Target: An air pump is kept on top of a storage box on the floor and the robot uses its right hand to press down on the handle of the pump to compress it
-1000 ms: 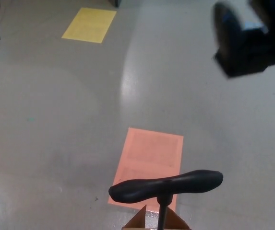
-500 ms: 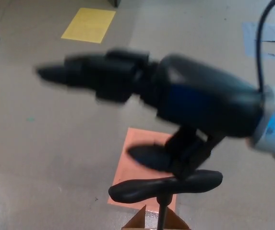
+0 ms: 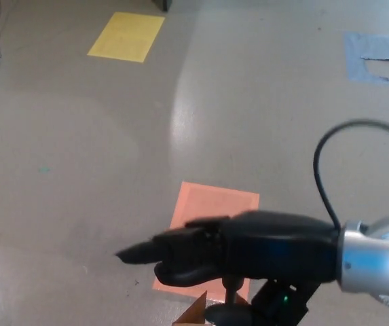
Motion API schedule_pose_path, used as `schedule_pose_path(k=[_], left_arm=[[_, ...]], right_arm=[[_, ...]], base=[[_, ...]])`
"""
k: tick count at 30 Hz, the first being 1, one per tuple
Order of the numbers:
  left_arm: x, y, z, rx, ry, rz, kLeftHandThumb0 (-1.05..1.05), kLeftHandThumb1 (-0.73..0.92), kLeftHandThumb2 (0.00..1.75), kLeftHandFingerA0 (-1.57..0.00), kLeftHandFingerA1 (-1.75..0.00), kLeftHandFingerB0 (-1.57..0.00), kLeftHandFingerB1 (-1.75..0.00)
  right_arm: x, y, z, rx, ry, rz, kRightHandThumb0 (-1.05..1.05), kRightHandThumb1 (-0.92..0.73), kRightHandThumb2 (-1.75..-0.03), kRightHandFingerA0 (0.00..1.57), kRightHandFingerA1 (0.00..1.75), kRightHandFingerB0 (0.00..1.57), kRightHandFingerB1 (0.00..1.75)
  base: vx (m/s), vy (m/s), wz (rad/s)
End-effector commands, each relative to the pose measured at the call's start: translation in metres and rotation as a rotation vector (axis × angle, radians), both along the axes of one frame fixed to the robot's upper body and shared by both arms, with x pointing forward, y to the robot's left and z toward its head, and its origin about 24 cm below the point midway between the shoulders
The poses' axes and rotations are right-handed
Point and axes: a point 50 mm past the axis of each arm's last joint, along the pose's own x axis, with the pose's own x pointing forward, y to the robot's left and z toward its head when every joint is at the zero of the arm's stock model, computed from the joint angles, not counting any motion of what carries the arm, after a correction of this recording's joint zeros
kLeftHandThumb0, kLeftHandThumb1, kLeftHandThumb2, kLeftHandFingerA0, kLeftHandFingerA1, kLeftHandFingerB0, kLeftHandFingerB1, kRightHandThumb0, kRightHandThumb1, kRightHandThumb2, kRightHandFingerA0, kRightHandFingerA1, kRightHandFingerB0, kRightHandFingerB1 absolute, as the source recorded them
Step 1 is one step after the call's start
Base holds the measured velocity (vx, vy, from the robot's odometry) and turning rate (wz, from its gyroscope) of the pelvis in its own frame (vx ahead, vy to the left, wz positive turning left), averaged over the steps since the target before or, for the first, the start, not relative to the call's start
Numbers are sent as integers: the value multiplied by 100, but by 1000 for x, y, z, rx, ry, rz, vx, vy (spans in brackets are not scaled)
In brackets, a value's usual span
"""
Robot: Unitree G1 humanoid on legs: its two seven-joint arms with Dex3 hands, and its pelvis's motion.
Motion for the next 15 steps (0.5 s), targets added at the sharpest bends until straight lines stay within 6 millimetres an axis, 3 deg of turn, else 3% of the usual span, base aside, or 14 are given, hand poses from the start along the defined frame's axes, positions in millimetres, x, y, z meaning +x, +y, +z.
schedule_pose_path(k=[1, 2, 3, 11, 13, 14, 15], left_arm=[[-1, 5, 6, -3, -28, -14, -76, 85, 114, -6, -35, -5, -23], [1, 5, 7, -5, -33, -10, -68, 81, 115, -2, -38, -1, -29], [2, 5, 8, -3, -36, -6, -76, 85, 114, -6, -35, -6, -24], [10, 7, 16, -5, -67, 7, -78, 85, 115, -7, -36, -6, -23], [10, 8, 17, 1, -70, 2, -68, 81, 115, -3, -38, -2, -29], [10, 8, 17, 2, -68, -2, -77, 86, 115, -7, -34, -6, -24], [10, 8, 17, 0, -69, -3, -68, 81, 115, -2, -37, -2, -29]], right_arm=[[5, -5, -31, -93, 9, -52, -89, -85, -121, 0, 16, 0, 13], [9, -7, -38, -119, 11, -71, -90, -86, -121, 0, 14, 0, 12], [12, -7, -39, -121, 5, -77, -90, -85, -121, 0, 14, 0, 12], [30, -9, -48, -97, 2, -142, -91, -85, -121, 0, 15, 0, 12], [32, -9, -53, -84, 36, -160, -91, -84, -120, 0, 14, 0, 11], [31, -9, -66, -64, 73, -191, -92, -84, -120, 0, 16, 0, 11], [31, -8, -75, -60, 98, -212, -93, -85, -120, 0, 16, 0, 10]], base=[[0, 0, 0], [0, 0, 0], [0, 0, 0], [0, 0, 0], [0, 0, 0], [0, 0, 0], [0, 0, 0]])
